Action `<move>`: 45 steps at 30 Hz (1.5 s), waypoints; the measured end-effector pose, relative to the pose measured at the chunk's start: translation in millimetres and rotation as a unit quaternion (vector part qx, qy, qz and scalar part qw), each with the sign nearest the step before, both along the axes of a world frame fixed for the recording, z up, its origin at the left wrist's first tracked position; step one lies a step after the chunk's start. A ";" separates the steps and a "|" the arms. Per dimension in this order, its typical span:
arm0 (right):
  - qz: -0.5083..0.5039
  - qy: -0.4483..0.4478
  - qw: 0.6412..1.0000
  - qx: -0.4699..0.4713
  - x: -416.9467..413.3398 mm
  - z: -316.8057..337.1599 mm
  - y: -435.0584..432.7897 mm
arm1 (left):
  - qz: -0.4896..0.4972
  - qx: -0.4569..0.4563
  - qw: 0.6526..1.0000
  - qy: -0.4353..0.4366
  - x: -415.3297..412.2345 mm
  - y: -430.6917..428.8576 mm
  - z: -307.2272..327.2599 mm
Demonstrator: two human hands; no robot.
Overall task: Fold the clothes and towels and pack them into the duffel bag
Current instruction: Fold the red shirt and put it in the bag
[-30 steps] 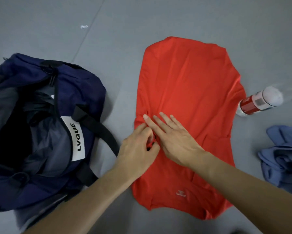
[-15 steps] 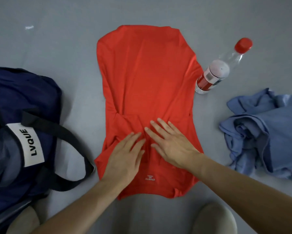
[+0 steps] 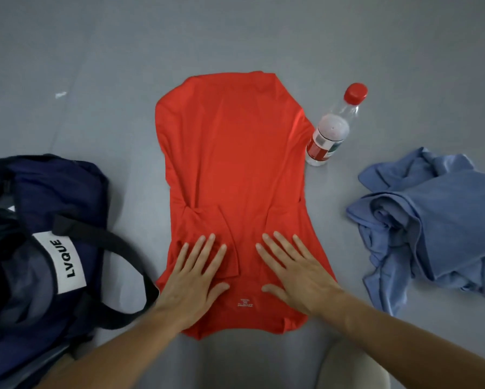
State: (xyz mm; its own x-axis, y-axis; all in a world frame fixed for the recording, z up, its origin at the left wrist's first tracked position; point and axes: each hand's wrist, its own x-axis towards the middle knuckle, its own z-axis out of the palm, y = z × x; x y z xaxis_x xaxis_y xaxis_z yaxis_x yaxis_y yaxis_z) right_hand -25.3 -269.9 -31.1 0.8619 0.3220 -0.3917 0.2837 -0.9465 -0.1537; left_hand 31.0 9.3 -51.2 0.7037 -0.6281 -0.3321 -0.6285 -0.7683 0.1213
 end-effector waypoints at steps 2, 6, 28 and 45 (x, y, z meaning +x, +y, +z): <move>0.009 0.006 1.000 0.003 -22.3 4.8 -8.9 | -0.025 0.002 1.000 0.008 -15.5 23.2 0.8; -0.013 0.001 1.000 0.005 -64.0 6.5 -13.9 | -0.107 0.006 0.994 0.038 -33.5 70.7 0.1; -0.042 -0.125 0.973 0.188 -110.1 10.3 -4.7 | -0.094 -0.107 0.989 0.029 -64.2 92.5 14.3; -0.363 -0.094 0.920 0.116 37.8 3.7 -14.0 | 0.238 -0.205 0.949 -0.012 83.5 14.6 28.3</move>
State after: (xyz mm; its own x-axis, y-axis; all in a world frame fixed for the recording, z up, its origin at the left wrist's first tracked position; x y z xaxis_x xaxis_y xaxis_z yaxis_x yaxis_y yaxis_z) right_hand 12.5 -283.9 -27.4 0.9280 -0.3102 -0.2064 -0.3686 -0.8446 -0.3884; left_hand 114.5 23.9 -22.9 0.9444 -0.3101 -0.1090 -0.2282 -0.8573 0.4615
